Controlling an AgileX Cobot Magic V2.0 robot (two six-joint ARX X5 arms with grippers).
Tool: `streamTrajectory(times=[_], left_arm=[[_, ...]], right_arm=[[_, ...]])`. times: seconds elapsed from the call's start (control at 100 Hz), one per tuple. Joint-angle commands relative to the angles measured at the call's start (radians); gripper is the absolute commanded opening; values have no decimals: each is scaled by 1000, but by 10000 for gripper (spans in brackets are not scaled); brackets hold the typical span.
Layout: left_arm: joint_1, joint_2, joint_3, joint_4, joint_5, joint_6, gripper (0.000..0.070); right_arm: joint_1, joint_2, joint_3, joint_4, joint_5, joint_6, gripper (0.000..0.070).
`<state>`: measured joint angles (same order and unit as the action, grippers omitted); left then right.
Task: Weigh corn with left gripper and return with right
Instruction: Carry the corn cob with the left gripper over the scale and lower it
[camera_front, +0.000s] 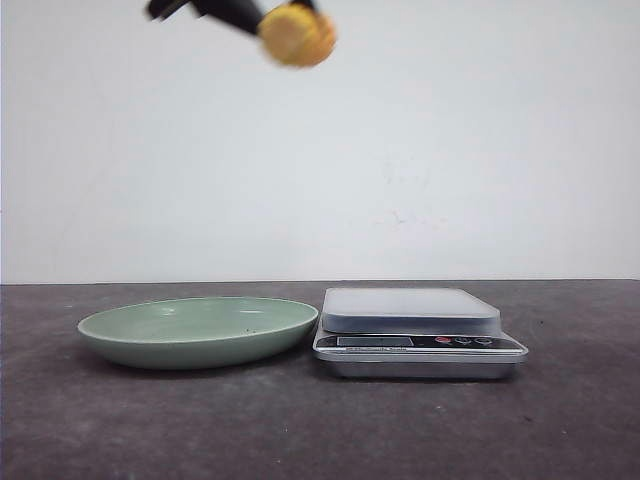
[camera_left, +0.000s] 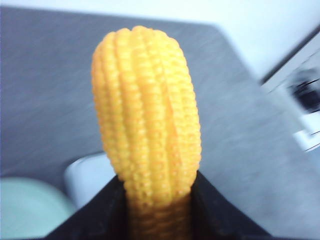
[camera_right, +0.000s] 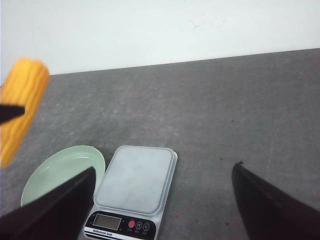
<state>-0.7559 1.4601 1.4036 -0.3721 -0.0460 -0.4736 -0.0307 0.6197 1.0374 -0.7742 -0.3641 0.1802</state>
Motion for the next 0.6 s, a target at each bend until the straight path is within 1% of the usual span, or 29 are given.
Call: streamTrajectory(times=[0.0, 0.1, 0.19, 0.32, 0.43, 0.5, 0.59], left_arm=[[-32, 35, 43, 54, 1, -40, 4], [-80, 72, 75, 103, -20, -40, 4], [-112, 116, 101, 112, -50, -43, 4], [-130, 192, 132, 111, -78, -79, 4], [-133, 257, 143, 100, -92, -119, 5], [-133, 290, 143, 87, -99, -122, 5], [-133, 330, 143, 48, -146, -113, 5]], right_arm=[[2, 4, 18, 3, -2, 3, 551], [2, 4, 18, -7, -2, 3, 551], [2, 4, 18, -18, -2, 3, 551], [2, 4, 18, -21, -2, 3, 551], [2, 4, 18, -21, -2, 3, 551], [2, 4, 18, -21, -2, 3, 550], [2, 4, 18, -21, -2, 3, 550]])
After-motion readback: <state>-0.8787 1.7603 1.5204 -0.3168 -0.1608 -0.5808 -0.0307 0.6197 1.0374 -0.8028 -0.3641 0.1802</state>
